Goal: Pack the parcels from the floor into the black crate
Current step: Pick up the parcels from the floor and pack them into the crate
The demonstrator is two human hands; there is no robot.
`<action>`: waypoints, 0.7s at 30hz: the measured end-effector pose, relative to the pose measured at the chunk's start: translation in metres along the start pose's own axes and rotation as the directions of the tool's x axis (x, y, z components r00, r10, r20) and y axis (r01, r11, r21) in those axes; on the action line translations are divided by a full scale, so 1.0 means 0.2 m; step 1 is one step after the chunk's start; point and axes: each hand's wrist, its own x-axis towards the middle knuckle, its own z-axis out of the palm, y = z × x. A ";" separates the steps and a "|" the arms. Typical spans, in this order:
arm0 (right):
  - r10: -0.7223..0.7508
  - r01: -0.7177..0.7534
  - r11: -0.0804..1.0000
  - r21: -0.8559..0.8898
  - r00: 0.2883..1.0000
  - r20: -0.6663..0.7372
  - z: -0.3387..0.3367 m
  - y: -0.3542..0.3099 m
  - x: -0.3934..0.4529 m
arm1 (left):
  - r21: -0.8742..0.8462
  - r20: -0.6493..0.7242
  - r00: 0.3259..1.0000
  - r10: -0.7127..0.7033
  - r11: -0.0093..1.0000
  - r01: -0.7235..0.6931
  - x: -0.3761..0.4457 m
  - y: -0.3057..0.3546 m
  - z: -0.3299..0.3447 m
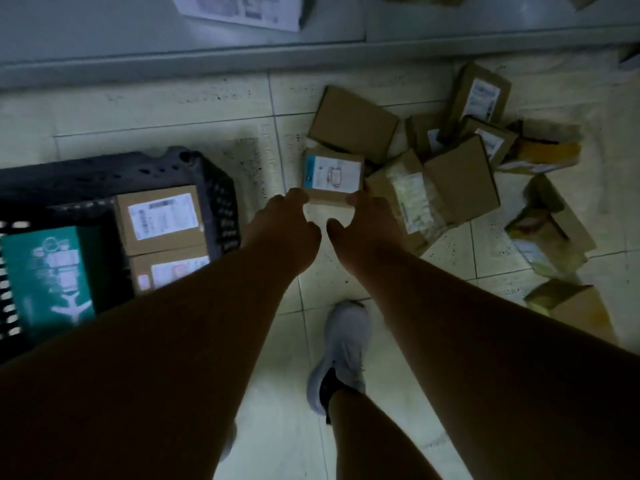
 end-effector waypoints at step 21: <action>-0.005 0.008 1.000 0.019 0.981 -0.193 0.59 0.46 0.89 | -0.273 -0.175 0.974 -0.143 0.958 0.091 1.02 -0.20 0.69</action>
